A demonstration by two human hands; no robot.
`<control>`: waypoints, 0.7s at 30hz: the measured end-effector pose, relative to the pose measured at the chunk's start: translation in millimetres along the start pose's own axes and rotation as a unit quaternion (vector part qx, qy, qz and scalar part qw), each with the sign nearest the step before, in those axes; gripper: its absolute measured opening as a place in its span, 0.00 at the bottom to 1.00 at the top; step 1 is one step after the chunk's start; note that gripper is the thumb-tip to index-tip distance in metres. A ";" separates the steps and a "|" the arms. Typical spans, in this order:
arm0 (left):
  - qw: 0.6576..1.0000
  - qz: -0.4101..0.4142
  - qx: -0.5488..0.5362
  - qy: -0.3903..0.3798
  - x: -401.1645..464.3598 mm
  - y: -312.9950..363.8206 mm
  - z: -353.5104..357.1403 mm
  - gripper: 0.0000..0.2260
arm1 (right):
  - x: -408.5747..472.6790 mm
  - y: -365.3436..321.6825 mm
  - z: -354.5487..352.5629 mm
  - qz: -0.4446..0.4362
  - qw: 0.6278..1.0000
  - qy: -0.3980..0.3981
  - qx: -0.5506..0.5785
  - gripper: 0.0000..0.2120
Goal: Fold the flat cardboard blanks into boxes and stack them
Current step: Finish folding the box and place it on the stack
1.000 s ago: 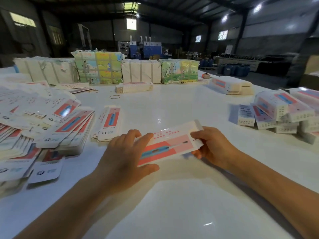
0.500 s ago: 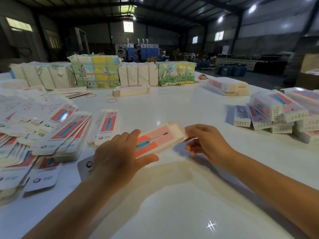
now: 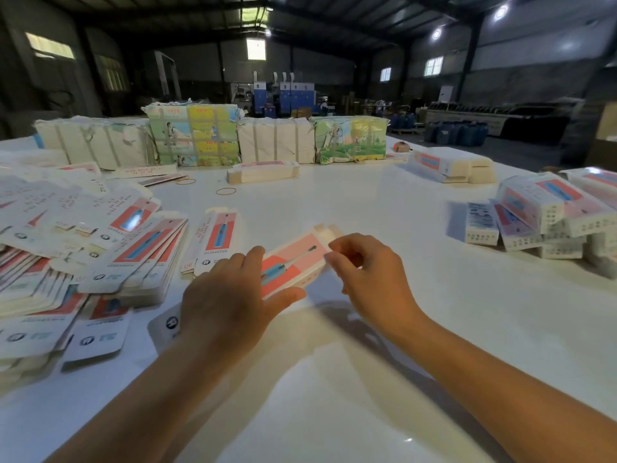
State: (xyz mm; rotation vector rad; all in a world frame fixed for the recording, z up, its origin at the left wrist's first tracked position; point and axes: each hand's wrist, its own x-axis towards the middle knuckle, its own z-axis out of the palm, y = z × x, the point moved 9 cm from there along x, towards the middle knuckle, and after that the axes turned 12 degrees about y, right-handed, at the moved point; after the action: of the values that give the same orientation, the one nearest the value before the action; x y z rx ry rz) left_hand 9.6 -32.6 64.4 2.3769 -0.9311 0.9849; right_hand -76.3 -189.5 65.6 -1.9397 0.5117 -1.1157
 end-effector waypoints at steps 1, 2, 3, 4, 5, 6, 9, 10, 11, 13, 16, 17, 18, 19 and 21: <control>1.000 -0.002 -0.009 -0.002 0.1 2.0 -0.3 0.40 | -0.2 0.8 -0.9 -0.001 1.000 0.007 0.010 0.03; 1.000 -0.003 -0.017 -0.003 0.0 4.6 -0.7 0.40 | 0.3 2.1 -2.3 -0.001 1.000 0.015 0.021 0.04; 1.000 -0.003 -0.023 -0.003 -0.1 6.8 -1.3 0.40 | 0.8 3.5 -3.8 0.003 0.999 0.022 0.032 0.06; 1.000 -0.002 -0.026 -0.002 -0.3 8.8 -2.5 0.41 | 1.4 5.5 -4.8 0.008 0.999 0.025 0.040 0.08; 1.000 -0.001 -0.028 -0.002 -0.3 10.6 -3.7 0.41 | 1.9 7.2 -5.1 0.011 0.999 0.024 0.045 0.10; 1.000 0.002 -0.027 -0.006 -0.5 12.6 -4.5 0.41 | 1.6 8.6 -4.5 0.011 0.999 0.019 0.043 0.11; 0.999 0.023 -0.029 -0.031 -2.4 19.8 -5.5 0.37 | 0.7 13.5 -0.4 0.021 0.999 -0.009 0.033 0.17; 0.998 0.036 -0.028 -0.032 -3.5 22.8 -6.3 0.35 | 1.3 15.9 1.0 0.028 0.999 -0.020 0.030 0.20; 0.998 0.048 -0.025 -0.032 -4.7 26.2 -7.1 0.34 | 1.7 18.4 2.6 0.035 0.999 -0.031 0.023 0.21; 0.997 0.058 -0.020 -0.036 -6.4 31.0 -8.2 0.33 | 2.4 21.6 4.3 0.041 0.998 -0.043 0.003 0.20; 0.998 0.061 -0.015 -0.022 -6.3 34.3 -12.5 0.32 | 2.4 19.6 1.9 0.030 0.999 -0.024 0.011 0.08; 0.998 0.063 -0.011 -0.017 -6.5 35.0 -13.6 0.31 | 1.7 17.9 2.0 0.020 1.000 -0.022 0.003 0.07; 0.998 0.067 -0.005 -0.015 -7.0 35.7 -13.9 0.31 | 1.0 16.9 3.0 0.009 0.999 -0.028 -0.013 0.08; 0.997 0.072 0.001 -0.014 -7.6 36.1 -13.6 0.31 | 0.6 16.5 4.7 0.002 0.999 -0.039 -0.029 0.08; 0.996 0.085 0.006 -0.014 -9.1 36.7 -11.5 0.31 | 1.2 17.2 7.7 -0.007 0.997 -0.066 -0.049 0.08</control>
State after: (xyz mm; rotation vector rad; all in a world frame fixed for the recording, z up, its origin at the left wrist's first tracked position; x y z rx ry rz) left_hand -26.5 -47.6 69.4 2.3578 -1.1569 1.0247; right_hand -68.3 -196.8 50.1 -2.0887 0.4876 -0.9786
